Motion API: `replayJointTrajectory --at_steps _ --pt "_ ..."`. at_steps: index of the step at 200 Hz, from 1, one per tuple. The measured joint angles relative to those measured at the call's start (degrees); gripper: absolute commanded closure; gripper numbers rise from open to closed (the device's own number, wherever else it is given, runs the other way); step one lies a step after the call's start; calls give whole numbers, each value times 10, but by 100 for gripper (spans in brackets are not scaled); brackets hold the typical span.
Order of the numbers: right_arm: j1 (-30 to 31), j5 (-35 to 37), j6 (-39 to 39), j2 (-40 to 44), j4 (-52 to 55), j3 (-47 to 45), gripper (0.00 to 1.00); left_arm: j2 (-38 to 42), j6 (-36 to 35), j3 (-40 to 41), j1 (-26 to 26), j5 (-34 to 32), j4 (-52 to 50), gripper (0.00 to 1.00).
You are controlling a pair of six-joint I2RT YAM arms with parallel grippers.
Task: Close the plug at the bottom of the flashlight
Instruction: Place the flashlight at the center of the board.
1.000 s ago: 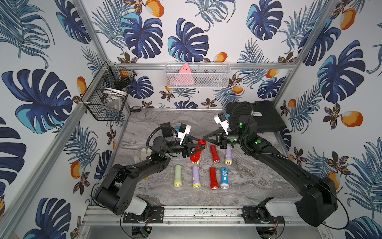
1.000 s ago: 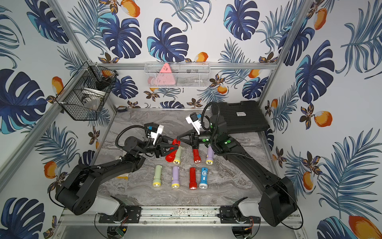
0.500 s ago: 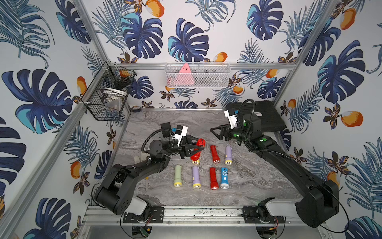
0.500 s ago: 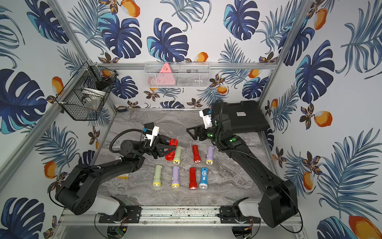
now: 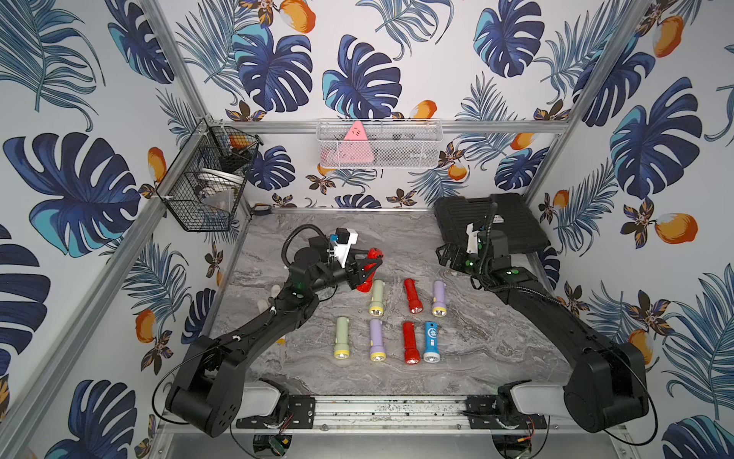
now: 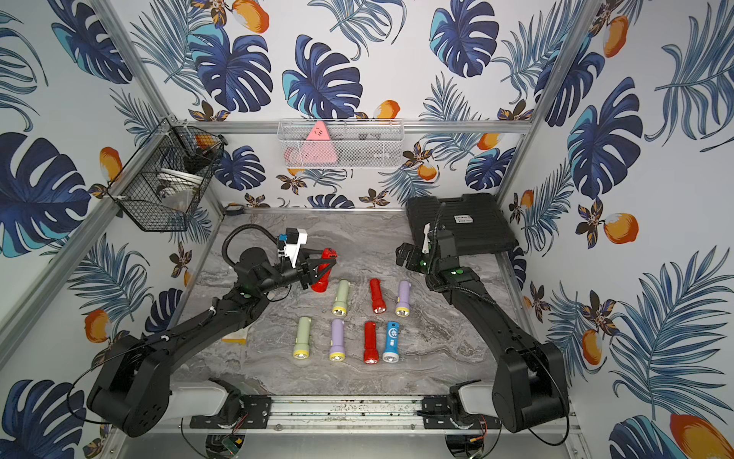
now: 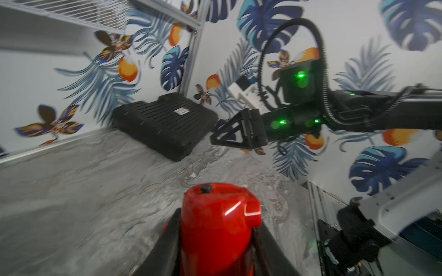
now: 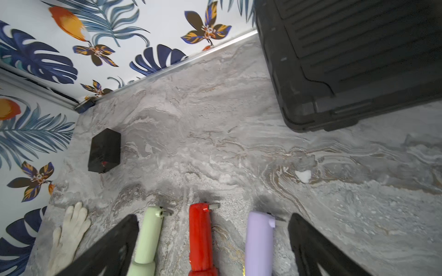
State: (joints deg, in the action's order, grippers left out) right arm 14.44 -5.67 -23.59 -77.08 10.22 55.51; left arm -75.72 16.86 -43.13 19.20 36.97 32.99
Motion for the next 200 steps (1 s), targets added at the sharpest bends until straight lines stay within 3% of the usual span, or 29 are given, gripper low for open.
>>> replayJointTrajectory --at_steps 42,95,135,200 --pt "-5 -11 -1 -3 16 -3 0 -26 -42 -85 0 -191 -274 100" --pt "-6 -22 1 6 23 -3 0 -131 -28 -147 0 -342 -443 100" --pt "-6 -24 1 12 24 -4 0 -226 3 -195 0 -399 -480 100" --pt "-6 -28 1 11 24 -4 0 -323 29 -239 0 -412 -478 97"
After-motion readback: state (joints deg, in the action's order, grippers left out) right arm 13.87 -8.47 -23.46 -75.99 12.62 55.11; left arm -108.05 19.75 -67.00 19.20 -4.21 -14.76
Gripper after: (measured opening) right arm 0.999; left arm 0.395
